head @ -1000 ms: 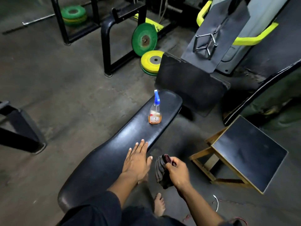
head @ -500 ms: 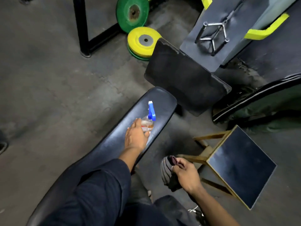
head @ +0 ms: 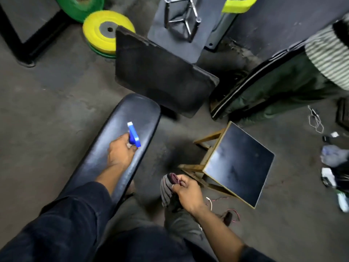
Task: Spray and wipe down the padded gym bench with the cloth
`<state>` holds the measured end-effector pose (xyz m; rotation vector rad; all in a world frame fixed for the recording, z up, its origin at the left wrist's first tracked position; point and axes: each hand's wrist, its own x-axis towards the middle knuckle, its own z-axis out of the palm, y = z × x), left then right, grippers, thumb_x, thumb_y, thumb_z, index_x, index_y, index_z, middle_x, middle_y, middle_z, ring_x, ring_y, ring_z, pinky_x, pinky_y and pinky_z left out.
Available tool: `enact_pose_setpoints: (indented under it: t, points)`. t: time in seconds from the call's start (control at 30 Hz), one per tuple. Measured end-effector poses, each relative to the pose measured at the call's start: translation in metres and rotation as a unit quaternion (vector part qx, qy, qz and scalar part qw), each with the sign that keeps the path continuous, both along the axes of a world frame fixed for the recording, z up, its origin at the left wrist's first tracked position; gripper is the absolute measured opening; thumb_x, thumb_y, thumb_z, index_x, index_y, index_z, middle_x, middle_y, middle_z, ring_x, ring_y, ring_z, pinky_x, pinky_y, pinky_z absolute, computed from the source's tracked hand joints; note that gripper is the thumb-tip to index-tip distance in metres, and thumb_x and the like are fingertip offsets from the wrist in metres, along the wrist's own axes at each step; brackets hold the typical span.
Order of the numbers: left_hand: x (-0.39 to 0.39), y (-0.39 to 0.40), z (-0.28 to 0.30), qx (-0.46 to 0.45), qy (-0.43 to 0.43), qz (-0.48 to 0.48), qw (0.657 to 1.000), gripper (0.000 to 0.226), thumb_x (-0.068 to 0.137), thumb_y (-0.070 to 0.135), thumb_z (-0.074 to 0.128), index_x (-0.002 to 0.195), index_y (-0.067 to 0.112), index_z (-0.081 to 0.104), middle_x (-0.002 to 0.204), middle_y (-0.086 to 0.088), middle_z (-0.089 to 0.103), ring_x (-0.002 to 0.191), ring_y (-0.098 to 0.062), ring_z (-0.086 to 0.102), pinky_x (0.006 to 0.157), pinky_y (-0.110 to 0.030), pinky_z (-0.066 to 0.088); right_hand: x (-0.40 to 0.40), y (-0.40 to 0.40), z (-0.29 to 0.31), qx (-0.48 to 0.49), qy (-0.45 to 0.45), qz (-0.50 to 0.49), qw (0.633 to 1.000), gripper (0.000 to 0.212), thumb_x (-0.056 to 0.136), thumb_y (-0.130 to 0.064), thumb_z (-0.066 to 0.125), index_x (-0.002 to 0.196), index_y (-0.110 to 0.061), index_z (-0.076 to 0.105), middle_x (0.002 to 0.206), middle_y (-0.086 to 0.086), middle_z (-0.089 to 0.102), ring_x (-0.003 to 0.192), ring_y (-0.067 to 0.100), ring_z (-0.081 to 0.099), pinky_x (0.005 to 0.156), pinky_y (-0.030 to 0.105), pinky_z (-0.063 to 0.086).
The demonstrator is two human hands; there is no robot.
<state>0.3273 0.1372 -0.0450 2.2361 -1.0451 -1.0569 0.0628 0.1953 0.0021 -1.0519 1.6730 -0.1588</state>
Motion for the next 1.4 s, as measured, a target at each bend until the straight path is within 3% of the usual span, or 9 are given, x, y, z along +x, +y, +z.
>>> enact_pose_setpoints:
  t: [0.13,0.3,0.47,0.57,0.73,0.87,1.0,1.17,1.4]
  points:
    - [-0.045,-0.01,0.011,-0.02,-0.004,-0.053,0.998,0.024,0.086,0.024,0.084,0.103,0.027,0.068,0.087,0.001,0.075,0.088,-0.03,0.074,0.076,-0.038,0.055,-0.05,-0.019,-0.003,-0.006,-0.007,-0.051,0.999,0.018,0.089,-0.004,0.07,0.08,-0.02,0.072,0.083,0.001,0.072,0.085,0.021,0.064,0.087,0.041,0.049]
    - [-0.139,-0.031,0.034,-0.062,0.047,-0.143,0.987,0.038,0.087,0.029,0.085,0.103,0.057,0.066,0.093,0.014,0.078,0.091,-0.01,0.075,0.086,-0.034,0.06,-0.13,-0.042,-0.013,-0.001,0.056,-0.148,0.987,0.011,0.093,0.005,0.068,0.087,-0.004,0.07,0.081,0.008,0.069,0.084,0.023,0.061,0.079,0.036,0.046]
    - [-0.242,-0.055,0.051,-0.082,0.084,-0.267,0.957,0.034,0.087,0.024,0.085,0.118,0.032,0.073,0.108,0.009,0.081,0.103,-0.01,0.077,0.095,-0.033,0.06,-0.217,-0.057,-0.017,0.011,0.194,-0.167,0.967,0.013,0.097,-0.021,0.066,0.106,-0.017,0.076,0.094,0.02,0.081,0.093,0.04,0.076,0.084,0.05,0.066]
    - [-0.296,-0.066,0.062,-0.091,0.094,-0.314,0.94,0.04,0.083,0.033,0.089,0.118,0.04,0.07,0.1,0.026,0.075,0.094,0.01,0.071,0.09,-0.022,0.058,-0.259,-0.065,-0.017,0.017,0.216,-0.181,0.959,0.021,0.1,-0.027,0.063,0.116,-0.018,0.074,0.1,0.023,0.08,0.094,0.041,0.078,0.083,0.045,0.067]
    - [-0.36,-0.079,0.061,-0.08,0.102,-0.377,0.917,0.034,0.087,0.032,0.089,0.114,0.037,0.069,0.094,0.047,0.067,0.092,0.013,0.07,0.083,-0.008,0.052,-0.298,-0.074,-0.023,-0.002,0.251,-0.178,0.951,0.03,0.103,-0.015,0.056,0.13,-0.018,0.069,0.117,0.026,0.075,0.108,0.047,0.072,0.087,0.043,0.058]
    - [-0.389,-0.084,0.056,-0.083,0.087,-0.396,0.91,0.025,0.088,0.037,0.086,0.109,0.031,0.073,0.1,0.02,0.075,0.088,-0.004,0.074,0.084,-0.029,0.059,-0.311,-0.078,-0.031,-0.005,0.208,-0.165,0.964,0.043,0.102,-0.008,0.047,0.137,-0.023,0.067,0.125,0.025,0.074,0.112,0.047,0.071,0.094,0.043,0.06]
    - [-0.401,-0.089,0.056,-0.079,0.042,-0.406,0.91,0.026,0.089,0.037,0.085,0.103,0.018,0.073,0.098,-0.002,0.076,0.089,-0.028,0.072,0.082,-0.044,0.059,-0.308,-0.08,-0.048,0.067,0.126,-0.118,0.983,0.035,0.11,-0.01,0.048,0.135,-0.018,0.072,0.133,0.019,0.072,0.118,0.038,0.068,0.075,0.014,0.04]
    - [-0.4,-0.095,0.059,-0.055,0.035,-0.408,0.911,0.03,0.09,0.042,0.083,0.106,0.02,0.07,0.1,-0.002,0.075,0.092,-0.032,0.071,0.084,-0.044,0.059,-0.307,-0.079,-0.054,0.086,0.097,-0.041,0.991,0.037,0.103,-0.01,0.056,0.132,-0.023,0.076,0.135,0.012,0.076,0.126,0.032,0.072,0.109,0.027,0.054]
    - [-0.393,-0.086,0.062,-0.027,0.003,-0.434,0.901,0.046,0.088,0.024,0.079,0.131,0.027,0.063,0.125,0.001,0.072,0.111,-0.027,0.07,0.095,-0.042,0.058,-0.307,-0.07,-0.061,0.089,0.138,0.055,0.985,0.037,0.101,-0.024,0.059,0.137,-0.025,0.07,0.137,0.017,0.073,0.127,0.04,0.069,0.105,0.038,0.058]
